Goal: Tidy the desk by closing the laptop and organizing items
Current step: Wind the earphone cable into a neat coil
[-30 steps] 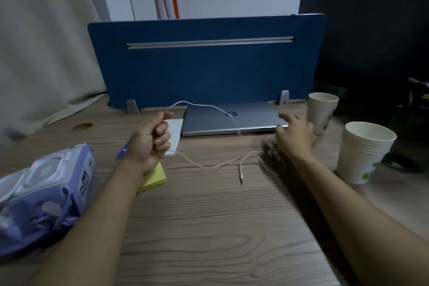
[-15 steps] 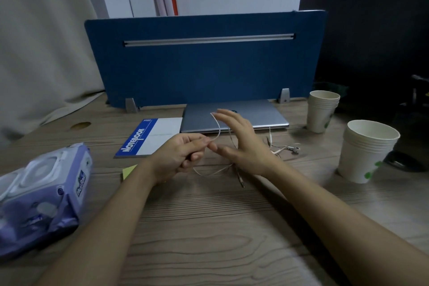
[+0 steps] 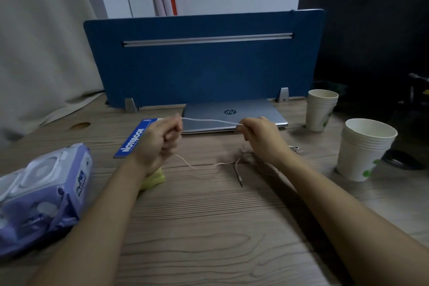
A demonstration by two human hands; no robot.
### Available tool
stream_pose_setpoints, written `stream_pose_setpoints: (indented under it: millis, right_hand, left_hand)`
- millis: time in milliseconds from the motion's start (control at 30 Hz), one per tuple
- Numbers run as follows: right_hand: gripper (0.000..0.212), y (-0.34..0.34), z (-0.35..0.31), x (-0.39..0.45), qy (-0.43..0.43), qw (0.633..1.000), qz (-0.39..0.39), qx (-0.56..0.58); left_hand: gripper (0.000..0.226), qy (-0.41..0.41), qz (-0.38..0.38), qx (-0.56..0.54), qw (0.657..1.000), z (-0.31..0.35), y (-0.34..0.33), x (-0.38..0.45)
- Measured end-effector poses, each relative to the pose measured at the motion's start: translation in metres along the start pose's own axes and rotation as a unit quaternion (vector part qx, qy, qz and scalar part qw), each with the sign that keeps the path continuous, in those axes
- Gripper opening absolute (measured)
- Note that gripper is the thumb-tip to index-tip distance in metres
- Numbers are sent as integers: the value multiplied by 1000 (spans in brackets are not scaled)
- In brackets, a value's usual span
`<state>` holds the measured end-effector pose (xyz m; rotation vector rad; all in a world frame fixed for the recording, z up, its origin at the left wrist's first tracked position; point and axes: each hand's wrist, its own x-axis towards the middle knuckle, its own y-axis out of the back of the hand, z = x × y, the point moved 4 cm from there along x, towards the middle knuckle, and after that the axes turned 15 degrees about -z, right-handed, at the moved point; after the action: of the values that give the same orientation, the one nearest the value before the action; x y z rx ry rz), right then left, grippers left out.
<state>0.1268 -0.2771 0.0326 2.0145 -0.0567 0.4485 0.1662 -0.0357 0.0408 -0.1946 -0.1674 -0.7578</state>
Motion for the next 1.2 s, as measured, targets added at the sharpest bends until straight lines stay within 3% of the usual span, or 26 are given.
stream_pose_setpoints:
  millis: [100,233,300,400,500,600,733,800,867,933,1033,1200]
  right_hand:
    - [23,6,26,2,-58,998,27,-21]
    - [19,9,55,0,-149,985,-5,-90]
    - [20,15,68,-4,-196,972,9,-130]
    - [26,30,78,-9,-225,965,81,-112]
    - [28,31,79,-8,-194,976,98,28]
    - [21,32,69,-8,-136,973,148,113]
    - [27,34,63,-5,-88,948,195,236]
    - [24,35,59,-4,-55,932,195,299]
    - [18,35,52,-4,-18,911,178,371]
    - [10,34,41,-2,10,895,147,420]
    - [8,28,20,-1,41,908,81,410]
    - [13,7,-18,-2,122,924,-34,361]
  left_hand:
    - [34,-67,113,-121,984,8,26,-5]
    - [35,-119,260,-226,931,6,58,-18]
    - [34,-122,324,-224,911,3,71,-25]
    - [28,-60,364,-101,924,-1,75,-26]
    - [23,30,342,100,934,-4,63,-17]
    - [31,91,310,291,901,-9,50,-12]
    - [41,103,318,396,855,-7,47,-14]
    - [38,107,326,452,824,-2,48,-15]
    - [28,75,310,484,815,1,44,-13]
    - [21,9,270,490,829,3,34,-9]
    - [25,-60,178,461,867,3,8,-1]
    - [52,-49,31,353,934,-15,-35,14]
